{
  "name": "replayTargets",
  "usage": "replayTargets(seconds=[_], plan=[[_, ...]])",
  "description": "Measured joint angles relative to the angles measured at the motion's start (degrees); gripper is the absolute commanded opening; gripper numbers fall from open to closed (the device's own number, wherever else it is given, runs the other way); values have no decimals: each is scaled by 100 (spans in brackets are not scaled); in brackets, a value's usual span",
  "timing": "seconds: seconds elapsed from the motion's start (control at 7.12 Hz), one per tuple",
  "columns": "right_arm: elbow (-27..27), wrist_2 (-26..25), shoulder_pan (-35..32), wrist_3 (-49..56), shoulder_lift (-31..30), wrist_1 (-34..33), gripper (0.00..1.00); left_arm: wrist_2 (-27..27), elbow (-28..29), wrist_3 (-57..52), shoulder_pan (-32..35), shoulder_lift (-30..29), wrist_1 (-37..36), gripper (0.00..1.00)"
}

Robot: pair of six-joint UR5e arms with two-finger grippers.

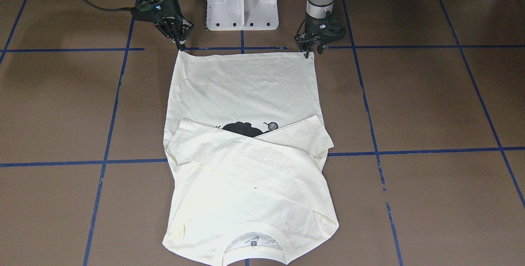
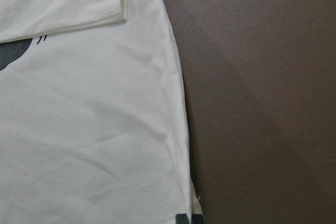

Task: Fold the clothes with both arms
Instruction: 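Lift the hem with both grippers and fold it up toward the collar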

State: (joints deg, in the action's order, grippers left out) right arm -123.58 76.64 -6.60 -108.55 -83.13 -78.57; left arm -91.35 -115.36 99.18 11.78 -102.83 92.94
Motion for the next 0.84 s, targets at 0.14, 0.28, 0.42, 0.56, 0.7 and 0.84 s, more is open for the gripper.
replayTargets(seconds=[0.14,0.28,0.42,0.56,0.7,0.84], plan=[[13,0,0,0,-2,0,0,2,25,-3,-18,-2,3,46],[30,0,0,-2,-1,0,0,3,30,-3,-35,-4,4,19],[37,1,0,-4,1,0,0,1,24,-4,-46,-11,4,2],[39,1,0,-2,1,0,0,-3,12,-2,-53,-21,4,0],[42,0,0,-1,0,0,0,-4,0,1,-58,-29,4,0],[49,0,0,0,-3,0,0,-5,-11,4,-60,-35,3,0]])
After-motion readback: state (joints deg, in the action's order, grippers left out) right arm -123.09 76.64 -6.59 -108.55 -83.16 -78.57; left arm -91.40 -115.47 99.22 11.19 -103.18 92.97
